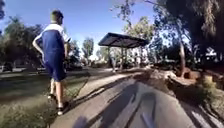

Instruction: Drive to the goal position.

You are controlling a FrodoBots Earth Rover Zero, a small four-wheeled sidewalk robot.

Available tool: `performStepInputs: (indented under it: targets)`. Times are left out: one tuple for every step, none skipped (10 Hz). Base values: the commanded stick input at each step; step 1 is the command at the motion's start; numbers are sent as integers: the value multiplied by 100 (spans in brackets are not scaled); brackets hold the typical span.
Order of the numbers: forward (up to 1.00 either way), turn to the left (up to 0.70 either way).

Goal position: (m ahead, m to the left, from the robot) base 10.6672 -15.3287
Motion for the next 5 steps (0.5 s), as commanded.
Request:
performStepInputs:
  targets:
    - [98,29]
    - [98,0]
    - [98,0]
    - [98,0]
    - [98,0]
